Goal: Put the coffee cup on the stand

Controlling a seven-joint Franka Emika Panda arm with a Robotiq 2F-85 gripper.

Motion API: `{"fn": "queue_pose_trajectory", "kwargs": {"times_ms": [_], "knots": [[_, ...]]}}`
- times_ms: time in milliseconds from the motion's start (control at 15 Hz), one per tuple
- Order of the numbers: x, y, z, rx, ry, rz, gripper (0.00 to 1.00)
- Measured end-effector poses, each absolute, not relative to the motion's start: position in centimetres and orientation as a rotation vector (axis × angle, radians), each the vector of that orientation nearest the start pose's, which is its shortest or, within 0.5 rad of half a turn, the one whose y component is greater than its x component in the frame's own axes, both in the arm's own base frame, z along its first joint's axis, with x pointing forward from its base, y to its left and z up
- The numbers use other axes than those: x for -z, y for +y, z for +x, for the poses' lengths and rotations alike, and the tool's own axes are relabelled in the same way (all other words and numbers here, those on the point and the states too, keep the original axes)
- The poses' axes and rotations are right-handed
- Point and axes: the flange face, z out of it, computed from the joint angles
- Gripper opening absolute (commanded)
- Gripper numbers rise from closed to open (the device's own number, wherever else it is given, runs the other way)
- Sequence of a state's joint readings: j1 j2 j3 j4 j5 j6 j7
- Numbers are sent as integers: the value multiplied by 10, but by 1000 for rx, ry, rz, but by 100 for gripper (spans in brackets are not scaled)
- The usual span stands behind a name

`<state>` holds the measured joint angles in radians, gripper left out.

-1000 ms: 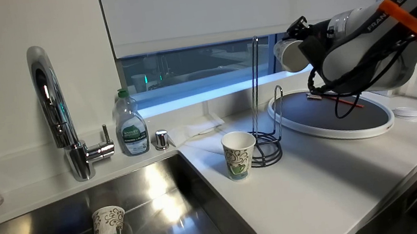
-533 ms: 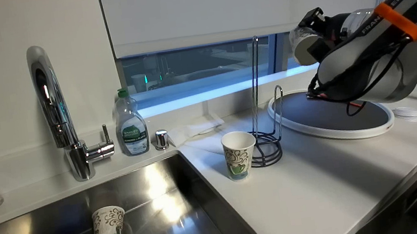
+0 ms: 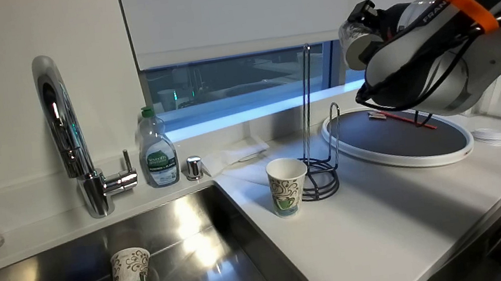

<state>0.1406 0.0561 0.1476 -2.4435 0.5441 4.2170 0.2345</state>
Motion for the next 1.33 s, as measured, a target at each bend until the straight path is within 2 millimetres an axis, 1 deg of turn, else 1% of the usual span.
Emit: {"fn": "queue_pose_trajectory", "kwargs": {"times_ms": [133,400,600,800,933,1200,1333], "knots": [[-473,71,474,2090,703,-1876,29],[-459,82,475,2083,678,-1946,29],[-446,93,479,2062,642,-1991,29],[-440,102,485,2060,612,-2012,29],[-443,105,490,2074,594,-2008,29],[-461,108,500,2138,559,-1974,29],[-460,112,502,2148,549,-1980,29]]}}
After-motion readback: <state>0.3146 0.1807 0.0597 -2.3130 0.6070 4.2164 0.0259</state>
